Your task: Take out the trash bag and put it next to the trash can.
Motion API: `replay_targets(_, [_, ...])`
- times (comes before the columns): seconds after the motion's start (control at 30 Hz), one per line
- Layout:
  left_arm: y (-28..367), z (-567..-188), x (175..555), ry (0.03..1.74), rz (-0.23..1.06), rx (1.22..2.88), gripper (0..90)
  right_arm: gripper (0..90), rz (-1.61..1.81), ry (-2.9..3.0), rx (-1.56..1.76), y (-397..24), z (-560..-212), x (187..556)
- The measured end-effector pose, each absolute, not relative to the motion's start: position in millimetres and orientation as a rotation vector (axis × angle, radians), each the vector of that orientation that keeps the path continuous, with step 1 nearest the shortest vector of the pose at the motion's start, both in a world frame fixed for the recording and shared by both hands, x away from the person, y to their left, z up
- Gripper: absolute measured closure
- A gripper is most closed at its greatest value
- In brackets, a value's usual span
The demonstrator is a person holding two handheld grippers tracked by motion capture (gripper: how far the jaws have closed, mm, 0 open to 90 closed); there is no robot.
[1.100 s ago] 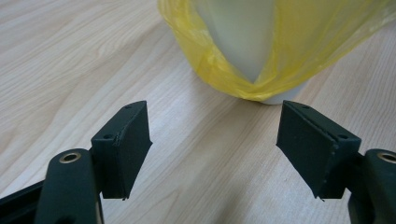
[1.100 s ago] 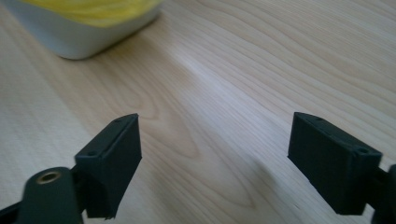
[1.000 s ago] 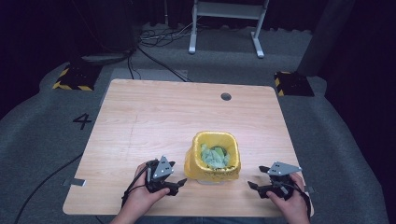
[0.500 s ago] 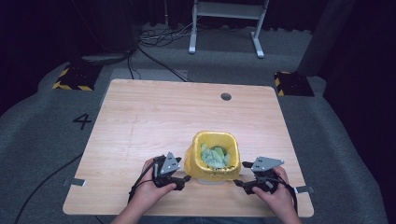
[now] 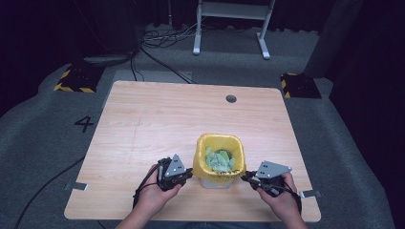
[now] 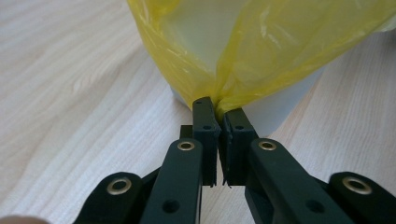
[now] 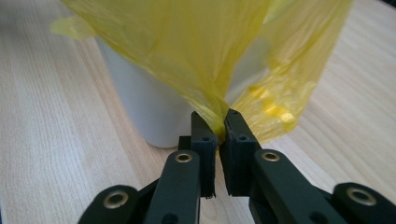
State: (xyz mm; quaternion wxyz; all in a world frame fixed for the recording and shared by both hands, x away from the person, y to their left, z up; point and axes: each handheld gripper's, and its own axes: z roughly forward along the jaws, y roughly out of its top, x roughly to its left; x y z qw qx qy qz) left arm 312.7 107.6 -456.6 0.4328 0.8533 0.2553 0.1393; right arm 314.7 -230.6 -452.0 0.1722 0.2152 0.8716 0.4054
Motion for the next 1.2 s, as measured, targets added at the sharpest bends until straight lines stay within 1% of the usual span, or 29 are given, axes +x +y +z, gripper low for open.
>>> replay_targets(0.2, [114,-442,300,0.584,0.356,2.065,85.8,86.3,1.144,2.399,0.612,-235,-436,302])
replay_targets(0.37, [118,-428,293,0.569,0.400,2.012,86.1,86.3,1.123,2.319,0.599,-234,-422,294])
replay_targets(0.43, [118,-422,290,0.551,0.402,1.973,86.1,86.3,1.104,2.303,0.601,-233,-421,293])
replay_targets(0.57, [115,-409,285,0.528,0.448,1.930,86.1,86.3,1.081,2.247,0.607,-231,-415,292])
replay_targets(0.63, [115,-404,284,0.525,0.454,1.911,85.5,85.1,1.071,2.238,0.589,-228,-412,291])
replay_targets(0.8, [111,-396,288,0.525,0.440,1.890,84.4,85.6,1.052,2.211,0.565,-223,-405,289])
replay_targets(1.03, [111,-382,290,0.512,0.451,1.855,84.2,86.3,1.080,2.156,0.554,-224,-382,284])
replay_targets(1.2, [99,-371,296,0.487,0.453,1.857,84.6,86.8,1.098,2.143,0.525,-216,-371,286])
